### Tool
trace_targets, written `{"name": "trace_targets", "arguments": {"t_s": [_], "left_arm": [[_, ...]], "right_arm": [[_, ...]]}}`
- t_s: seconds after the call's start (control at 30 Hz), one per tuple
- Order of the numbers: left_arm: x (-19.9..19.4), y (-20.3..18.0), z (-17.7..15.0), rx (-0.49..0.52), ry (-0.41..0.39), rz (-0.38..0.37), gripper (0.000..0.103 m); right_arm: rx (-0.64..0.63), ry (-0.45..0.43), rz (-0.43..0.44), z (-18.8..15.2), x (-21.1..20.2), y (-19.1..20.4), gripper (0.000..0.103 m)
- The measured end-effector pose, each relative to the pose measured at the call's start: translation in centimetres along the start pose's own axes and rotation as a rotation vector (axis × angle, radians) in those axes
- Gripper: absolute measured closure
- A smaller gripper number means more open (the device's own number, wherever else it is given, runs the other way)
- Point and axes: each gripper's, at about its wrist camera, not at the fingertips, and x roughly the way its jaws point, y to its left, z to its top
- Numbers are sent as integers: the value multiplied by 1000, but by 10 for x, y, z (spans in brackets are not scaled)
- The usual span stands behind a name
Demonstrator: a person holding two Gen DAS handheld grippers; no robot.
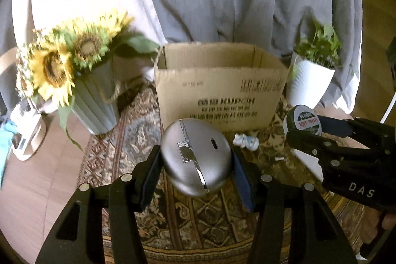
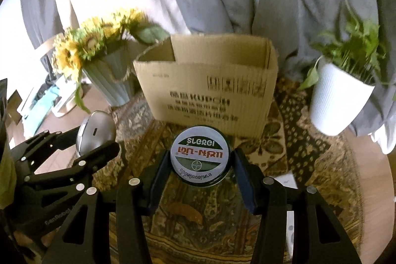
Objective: Organize rigid objects
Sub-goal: 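Lift and carry the tin and mouse with both tools over the box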
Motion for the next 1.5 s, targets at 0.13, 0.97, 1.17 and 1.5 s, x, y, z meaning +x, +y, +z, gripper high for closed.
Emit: {"name": "trace_targets", "arguments": {"t_s": [0.13, 0.97, 1.17, 1.5], "left_arm": [[-11, -2, 12, 2, -41, 4, 48], [-17, 0, 100, 59, -247, 42, 48], [-2, 2, 119, 79, -255, 54, 48], [33, 6, 143, 90, -196, 58, 48]], "right_arm": [[5, -43, -9, 6, -12, -1, 50], [-38, -308, -71, 88, -50, -8, 50], [-55, -319, -97, 109, -39, -16, 50], [-64, -274, -87, 138, -7, -29, 50]]}}
